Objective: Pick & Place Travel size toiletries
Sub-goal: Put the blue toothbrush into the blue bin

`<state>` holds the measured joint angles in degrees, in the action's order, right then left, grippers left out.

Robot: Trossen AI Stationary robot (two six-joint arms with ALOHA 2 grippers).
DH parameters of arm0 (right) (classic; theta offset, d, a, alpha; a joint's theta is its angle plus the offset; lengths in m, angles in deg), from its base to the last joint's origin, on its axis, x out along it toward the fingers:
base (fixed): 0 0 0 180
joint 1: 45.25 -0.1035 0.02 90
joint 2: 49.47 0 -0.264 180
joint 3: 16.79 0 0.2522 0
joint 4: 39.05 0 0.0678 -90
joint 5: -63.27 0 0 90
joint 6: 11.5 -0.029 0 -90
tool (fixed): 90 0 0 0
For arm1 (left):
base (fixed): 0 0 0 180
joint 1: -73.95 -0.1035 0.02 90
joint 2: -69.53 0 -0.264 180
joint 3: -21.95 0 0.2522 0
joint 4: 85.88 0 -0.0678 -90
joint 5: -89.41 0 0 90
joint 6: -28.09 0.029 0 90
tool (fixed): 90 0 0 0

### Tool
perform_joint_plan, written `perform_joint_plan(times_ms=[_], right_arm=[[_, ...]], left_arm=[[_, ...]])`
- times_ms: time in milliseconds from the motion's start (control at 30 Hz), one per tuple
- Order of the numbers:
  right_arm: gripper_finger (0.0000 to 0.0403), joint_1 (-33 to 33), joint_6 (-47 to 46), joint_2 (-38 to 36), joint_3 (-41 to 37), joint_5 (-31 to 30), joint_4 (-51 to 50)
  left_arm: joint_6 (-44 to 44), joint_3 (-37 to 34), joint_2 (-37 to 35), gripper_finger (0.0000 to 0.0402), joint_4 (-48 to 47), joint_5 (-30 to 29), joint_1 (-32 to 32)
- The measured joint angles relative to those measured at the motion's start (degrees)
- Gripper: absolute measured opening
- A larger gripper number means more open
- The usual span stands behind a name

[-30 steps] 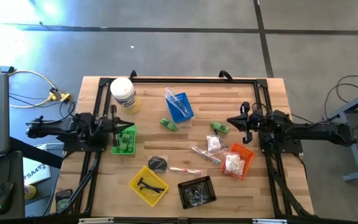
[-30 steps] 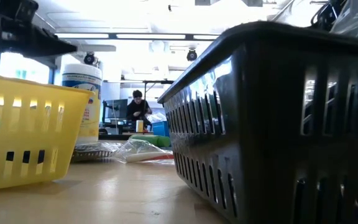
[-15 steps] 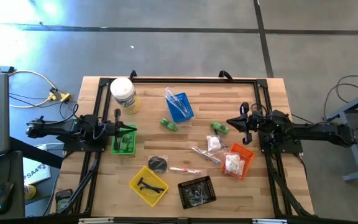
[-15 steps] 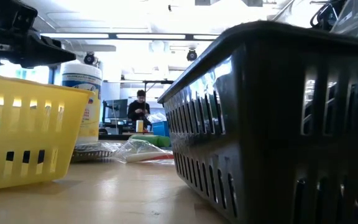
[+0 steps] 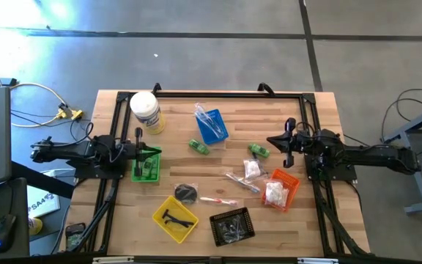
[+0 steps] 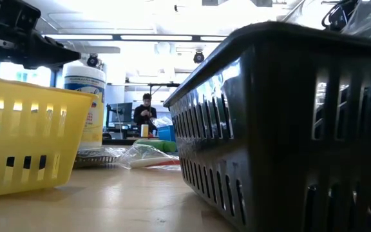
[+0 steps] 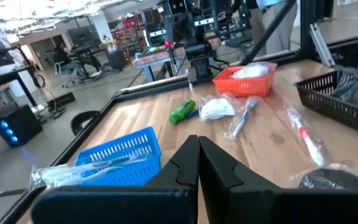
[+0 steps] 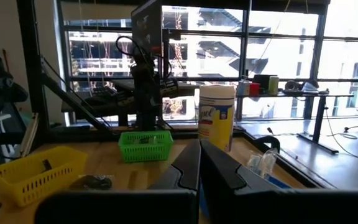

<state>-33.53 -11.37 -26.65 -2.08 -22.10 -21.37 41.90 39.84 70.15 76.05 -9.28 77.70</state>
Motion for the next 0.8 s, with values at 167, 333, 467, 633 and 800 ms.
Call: perform_joint_plan(times_ms=[167, 333, 467, 633, 800], right_arm=[[0.0002, 0.00, -0.95, 0.14, 0.00, 0.00, 0.00], [0.0002, 0.00, -2.97, 0.86, 0.03, -0.01, 0.01], [0.0002, -0.01, -4.28, 1.52, 0.06, -1.58, 0.34], [0.0002, -3.34, -6.58, 8.05, 3.80, -12.07, -4.12], [0.0002, -9.87, -2.49, 18.98, 16.19, -15.90, -11.89]], left_arm=[[-0.70, 0.04, 0.02, 0.0000, -0.66, -0.02, 0.00], [4.15, 0.07, 0.02, 0.0000, -0.34, -0.06, 0.00], [7.23, 0.07, 0.02, 0.0000, -0.03, -1.13, 0.00], [8.62, 0.11, 0.02, 0.0000, 0.28, -1.40, 0.00], [9.94, 0.15, 0.02, 0.0000, 0.30, -1.51, 0.00]])
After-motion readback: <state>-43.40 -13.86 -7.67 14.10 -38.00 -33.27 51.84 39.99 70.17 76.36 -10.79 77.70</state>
